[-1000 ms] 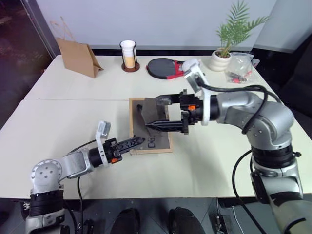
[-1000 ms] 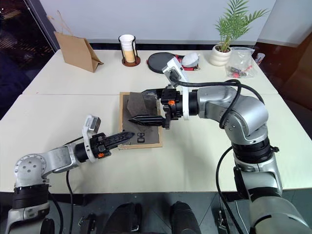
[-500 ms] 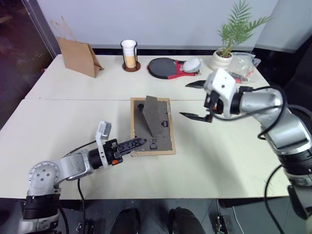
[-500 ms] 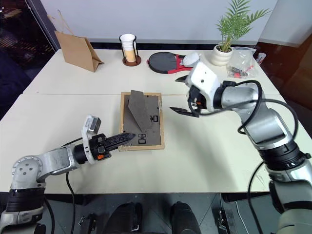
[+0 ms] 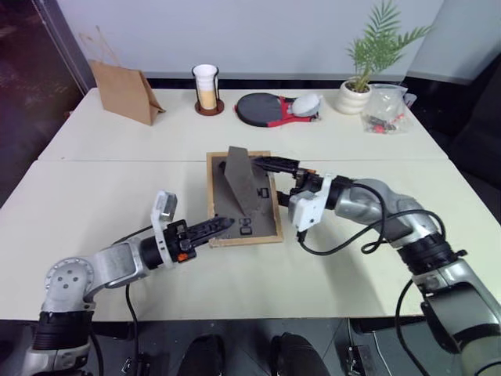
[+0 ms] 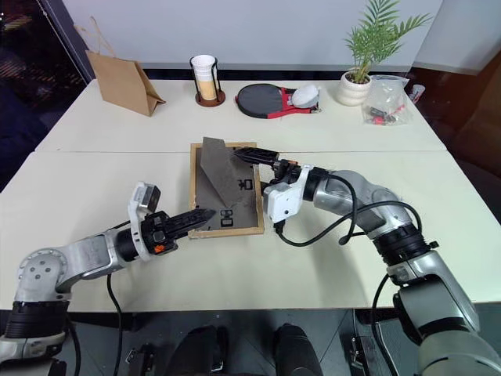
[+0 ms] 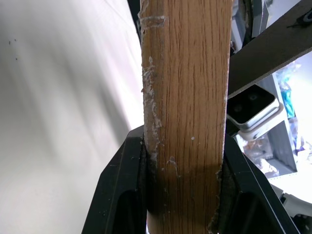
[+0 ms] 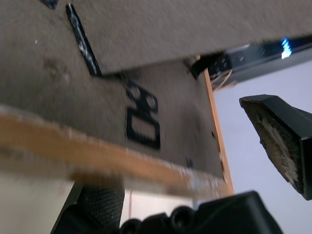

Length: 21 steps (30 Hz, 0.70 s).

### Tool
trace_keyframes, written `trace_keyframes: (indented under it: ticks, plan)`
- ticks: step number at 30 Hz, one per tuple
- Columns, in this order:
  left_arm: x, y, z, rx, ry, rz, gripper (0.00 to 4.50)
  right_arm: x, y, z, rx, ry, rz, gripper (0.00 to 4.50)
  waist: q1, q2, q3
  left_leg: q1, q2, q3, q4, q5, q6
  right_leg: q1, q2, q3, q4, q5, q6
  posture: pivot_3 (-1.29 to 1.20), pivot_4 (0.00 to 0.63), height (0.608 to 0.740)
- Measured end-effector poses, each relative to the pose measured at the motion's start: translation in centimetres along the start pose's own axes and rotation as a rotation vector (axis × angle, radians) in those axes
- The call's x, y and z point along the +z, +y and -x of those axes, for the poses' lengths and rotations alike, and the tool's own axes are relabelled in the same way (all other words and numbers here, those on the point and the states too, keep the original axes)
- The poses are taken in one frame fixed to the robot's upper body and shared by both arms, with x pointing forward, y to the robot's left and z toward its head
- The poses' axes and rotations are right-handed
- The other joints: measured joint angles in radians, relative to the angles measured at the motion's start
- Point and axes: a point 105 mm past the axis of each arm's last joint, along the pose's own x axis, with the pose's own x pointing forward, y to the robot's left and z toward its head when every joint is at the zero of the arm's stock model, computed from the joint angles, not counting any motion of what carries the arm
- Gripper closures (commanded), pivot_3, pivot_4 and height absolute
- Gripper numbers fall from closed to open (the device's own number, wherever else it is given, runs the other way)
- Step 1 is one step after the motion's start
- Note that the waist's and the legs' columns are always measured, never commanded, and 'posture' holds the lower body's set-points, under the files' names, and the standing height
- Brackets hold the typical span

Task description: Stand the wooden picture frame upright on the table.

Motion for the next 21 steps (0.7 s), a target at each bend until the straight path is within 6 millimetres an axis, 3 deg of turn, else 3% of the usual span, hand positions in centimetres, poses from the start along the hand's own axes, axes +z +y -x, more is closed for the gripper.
trace_keyframes:
  ticks: [4, 6, 10, 17, 21]
  plan:
    - [-0.1, 0.0, 0.3, -0.010, -0.012, 0.015, 3.46, -0.1, 1.1, -0.6, 0.016, -0.012, 0.001, 2.36, 0.000, 0.000, 0.000, 0.000, 0.000, 0.000, 0.000, 0.000, 0.000, 0.000, -0.001, 0.000, 0.000, 0.000, 0.000, 0.00, 0.150, 0.740]
    - [-0.1, -0.1, 0.5, -0.044, -0.036, 0.053, 3.46, 0.0, 0.6, -0.8, -0.014, -0.031, 0.024, 3.12, -0.001, 0.000, 0.000, 0.000, 0.000, 0.000, 0.000, 0.000, 0.000, 0.000, -0.001, 0.000, 0.000, 0.000, 0.000, 0.00, 0.150, 0.740]
    - [0.1, -0.4, 0.7, -0.054, -0.050, 0.049, 3.46, -0.1, -0.1, -1.0, -0.032, -0.048, 0.053, 3.17, -0.002, 0.000, 0.000, 0.001, 0.000, -0.001, 0.000, 0.000, 0.000, 0.001, -0.001, 0.000, 0.001, 0.000, 0.000, 0.00, 0.150, 0.740]
    - [-1.0, 1.1, 3.0, 0.048, 0.004, -0.028, 0.08, -1.0, 2.1, -0.4, 0.069, -0.015, -0.021, 3.17, -0.004, 0.000, 0.001, 0.002, 0.000, 0.000, 0.000, -0.002, 0.003, 0.000, 0.001, 0.000, 0.003, -0.001, -0.002, 0.00, 0.150, 0.740]
    - [-1.2, 2.5, 6.1, 0.192, 0.093, -0.183, 0.03, -1.2, 1.3, -0.1, 0.052, -0.016, -0.114, 3.17, -0.007, 0.000, 0.002, 0.002, 0.001, 0.000, -0.001, -0.002, 0.004, -0.001, 0.002, 0.000, 0.005, -0.001, -0.002, 0.00, 0.150, 0.740]
